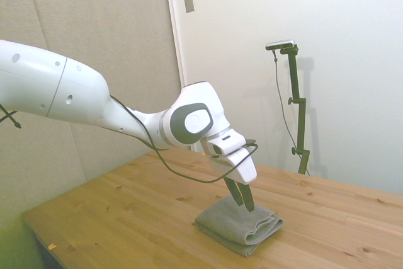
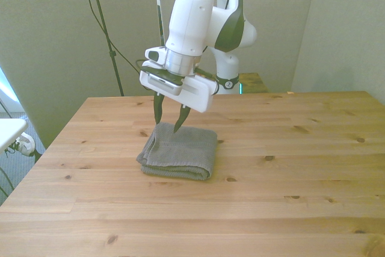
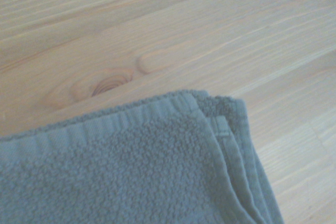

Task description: Fold the towel

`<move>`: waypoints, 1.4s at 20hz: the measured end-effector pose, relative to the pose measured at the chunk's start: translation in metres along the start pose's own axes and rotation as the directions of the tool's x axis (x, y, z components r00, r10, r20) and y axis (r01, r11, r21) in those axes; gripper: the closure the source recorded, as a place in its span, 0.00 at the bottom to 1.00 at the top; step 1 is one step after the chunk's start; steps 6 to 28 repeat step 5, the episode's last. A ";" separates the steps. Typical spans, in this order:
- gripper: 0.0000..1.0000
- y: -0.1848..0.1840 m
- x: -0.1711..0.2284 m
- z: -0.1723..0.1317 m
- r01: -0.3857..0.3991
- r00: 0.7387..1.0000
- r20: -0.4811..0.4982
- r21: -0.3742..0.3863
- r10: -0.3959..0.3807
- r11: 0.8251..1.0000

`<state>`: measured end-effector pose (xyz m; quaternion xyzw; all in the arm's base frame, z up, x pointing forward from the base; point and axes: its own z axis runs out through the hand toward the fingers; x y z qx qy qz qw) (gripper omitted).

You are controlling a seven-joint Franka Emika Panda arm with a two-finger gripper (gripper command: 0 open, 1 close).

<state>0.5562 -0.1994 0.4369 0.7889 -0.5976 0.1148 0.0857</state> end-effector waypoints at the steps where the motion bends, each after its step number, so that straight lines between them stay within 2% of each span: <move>1: 0.00 0.006 -0.012 -0.008 0.014 0.999 0.036 0.012 -0.015 1.000; 5: 0.00 0.039 -0.078 -0.046 0.112 0.985 0.121 0.067 -0.119 0.991; 28: 0.00 0.039 -0.078 -0.046 0.112 0.985 0.121 0.067 -0.119 0.991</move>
